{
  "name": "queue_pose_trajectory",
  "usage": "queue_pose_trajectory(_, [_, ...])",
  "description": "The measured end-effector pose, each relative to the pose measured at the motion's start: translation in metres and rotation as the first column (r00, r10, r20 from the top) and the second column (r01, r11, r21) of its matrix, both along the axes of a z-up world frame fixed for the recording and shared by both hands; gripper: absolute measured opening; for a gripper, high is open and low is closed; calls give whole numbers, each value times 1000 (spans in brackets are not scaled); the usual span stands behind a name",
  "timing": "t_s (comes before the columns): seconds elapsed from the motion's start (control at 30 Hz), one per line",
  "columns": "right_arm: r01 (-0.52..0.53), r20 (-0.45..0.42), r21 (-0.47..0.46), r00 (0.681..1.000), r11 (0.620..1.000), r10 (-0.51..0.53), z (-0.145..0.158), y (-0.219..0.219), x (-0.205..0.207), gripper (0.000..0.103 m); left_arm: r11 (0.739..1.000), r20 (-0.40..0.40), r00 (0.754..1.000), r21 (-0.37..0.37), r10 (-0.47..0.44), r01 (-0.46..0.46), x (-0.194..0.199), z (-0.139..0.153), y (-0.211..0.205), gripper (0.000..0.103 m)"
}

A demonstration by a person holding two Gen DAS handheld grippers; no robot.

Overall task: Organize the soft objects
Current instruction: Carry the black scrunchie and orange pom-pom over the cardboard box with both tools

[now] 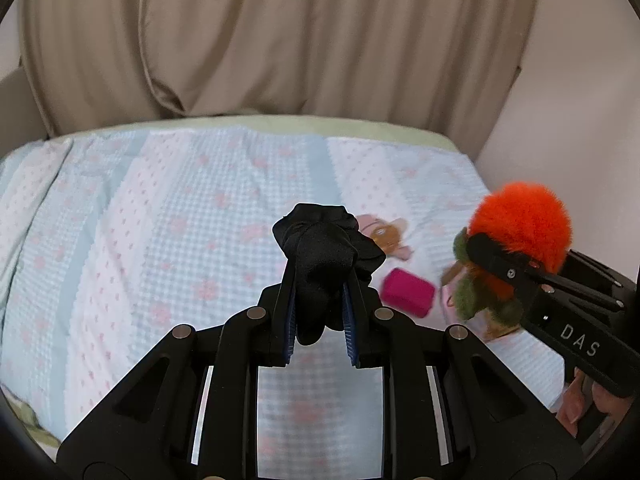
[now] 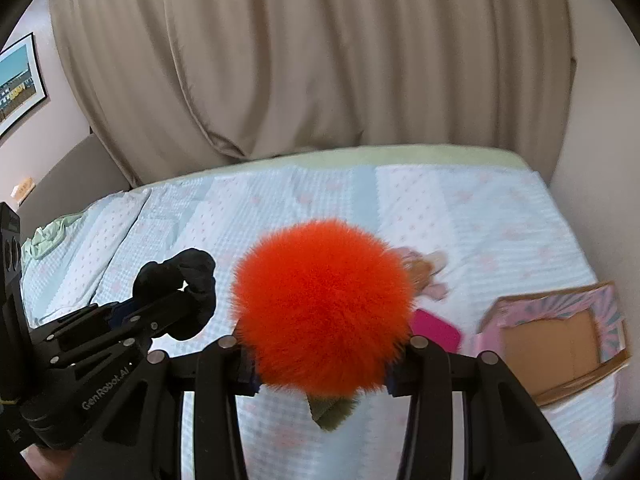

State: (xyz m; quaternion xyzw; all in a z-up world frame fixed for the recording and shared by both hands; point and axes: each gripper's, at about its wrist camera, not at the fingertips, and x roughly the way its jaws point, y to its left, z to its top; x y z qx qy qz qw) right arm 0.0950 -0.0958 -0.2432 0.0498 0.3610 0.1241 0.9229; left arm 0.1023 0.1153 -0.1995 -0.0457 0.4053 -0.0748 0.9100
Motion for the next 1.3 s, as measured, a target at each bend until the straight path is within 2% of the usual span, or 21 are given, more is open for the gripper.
queue_pose_trajectory(0.13, [19, 42, -20, 999, 1000, -18, 29, -45, -18, 40, 1000, 30, 1000, 12, 5, -5, -16, 30, -37, 17])
queue_pose_trajectory(0.33, [57, 78, -43, 995, 997, -54, 53, -112, -36, 40, 1000, 86, 996, 22, 5, -7, -32, 66, -106, 17])
queue_pose_trajectory(0.53, [124, 70, -52, 990, 991, -120, 48, -183, -42, 40, 999, 78, 996, -2, -34, 34, -26, 70, -182, 17])
queue_pose_trajectory(0.63, [158, 17, -62, 987, 986, -157, 37, -226, -34, 40, 998, 58, 997, -17, -59, 60, -17, 61, -219, 17])
queue_pose_trajectory(0.87, [207, -103, -104, 971, 973, -217, -7, -311, -4, 40, 989, -43, 989, -36, -145, 143, 16, 12, -323, 17])
queue_pose_trajectory(1.07, [206, -213, -136, 949, 969, -232, -53, -363, 35, 40, 983, -199, 963, -60, -180, 171, 52, -52, -394, 17])
queue_pose_trajectory(1.2, [181, -287, -156, 932, 971, -220, -90, -384, 67, 40, 984, -277, 944, -20, -178, 179, 70, -98, -424, 17])
queue_pose_trajectory(1.3, [153, -349, -152, 916, 976, -198, -121, -399, 79, 40, 985, -361, 919, 7, -158, 173, 87, -142, -434, 17])
